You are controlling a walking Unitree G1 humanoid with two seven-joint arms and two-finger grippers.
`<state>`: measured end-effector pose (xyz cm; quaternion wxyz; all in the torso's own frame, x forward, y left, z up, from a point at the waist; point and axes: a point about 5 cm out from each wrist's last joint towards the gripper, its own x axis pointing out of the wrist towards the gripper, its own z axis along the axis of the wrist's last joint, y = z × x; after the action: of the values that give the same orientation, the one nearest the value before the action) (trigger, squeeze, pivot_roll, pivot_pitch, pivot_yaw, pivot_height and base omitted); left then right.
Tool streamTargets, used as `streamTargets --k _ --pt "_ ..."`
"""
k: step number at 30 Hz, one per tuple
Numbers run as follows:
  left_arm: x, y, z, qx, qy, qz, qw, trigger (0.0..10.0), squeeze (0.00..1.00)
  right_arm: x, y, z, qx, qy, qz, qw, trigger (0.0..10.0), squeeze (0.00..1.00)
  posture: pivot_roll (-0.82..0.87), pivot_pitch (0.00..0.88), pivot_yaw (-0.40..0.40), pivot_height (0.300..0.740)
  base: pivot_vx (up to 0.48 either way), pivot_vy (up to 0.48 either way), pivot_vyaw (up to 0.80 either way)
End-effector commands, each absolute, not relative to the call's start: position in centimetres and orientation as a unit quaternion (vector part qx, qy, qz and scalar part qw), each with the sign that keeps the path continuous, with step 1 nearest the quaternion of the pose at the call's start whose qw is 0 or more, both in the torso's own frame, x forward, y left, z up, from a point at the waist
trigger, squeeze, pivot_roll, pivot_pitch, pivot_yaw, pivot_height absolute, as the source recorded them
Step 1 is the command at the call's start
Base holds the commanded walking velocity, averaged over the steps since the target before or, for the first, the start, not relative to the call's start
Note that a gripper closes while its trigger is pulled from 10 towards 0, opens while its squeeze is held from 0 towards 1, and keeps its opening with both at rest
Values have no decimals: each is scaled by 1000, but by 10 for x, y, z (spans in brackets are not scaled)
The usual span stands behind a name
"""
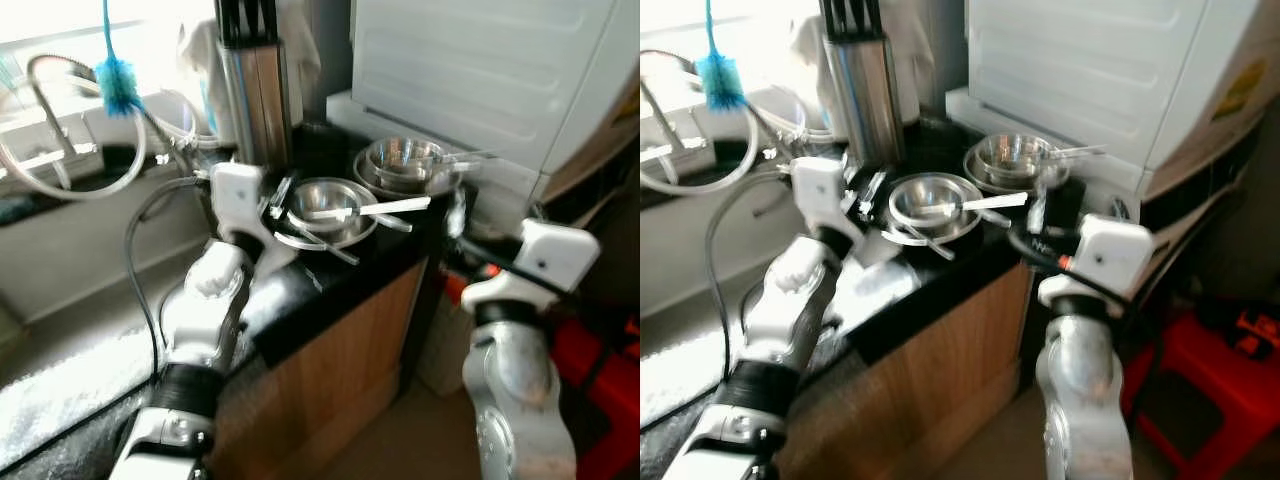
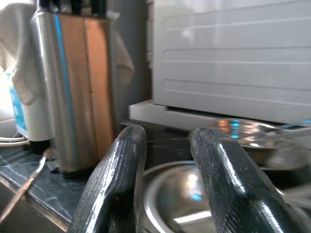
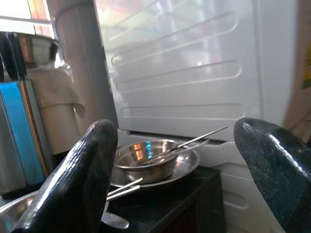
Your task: Kitchen organization
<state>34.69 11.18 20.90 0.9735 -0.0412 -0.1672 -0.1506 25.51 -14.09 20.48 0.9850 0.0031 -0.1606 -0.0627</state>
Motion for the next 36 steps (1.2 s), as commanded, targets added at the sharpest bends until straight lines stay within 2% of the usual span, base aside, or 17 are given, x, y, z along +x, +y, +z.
streamTargets --k 1,9,21,34,36 --pt "347 105 209 -42 -163 -156 973 10000 0 255 -141 205 -11 -161 -54 985 10000 0 -223 0 32 740 247 0 800" --pt "347 108 209 -49 -167 -141 975 10000 0 254 -134 205 -8 -163 -31 986 10000 0 -226 0 33 740 0 0 736" --pt "349 110 209 -51 -171 -133 975 10000 0 253 -134 207 -1 -168 -26 985 10000 0 -232 0 34 740 0 0 0" --pt "356 135 180 -22 -117 -83 989 10000 0 251 -135 205 -1 -163 -26 986 10000 0 -239 0 40 740 0 0 0" --pt "360 146 180 -8 -115 -44 992 10000 0 251 -134 204 -2 -160 -22 987 10000 0 -236 0 41 740 0 0 0"
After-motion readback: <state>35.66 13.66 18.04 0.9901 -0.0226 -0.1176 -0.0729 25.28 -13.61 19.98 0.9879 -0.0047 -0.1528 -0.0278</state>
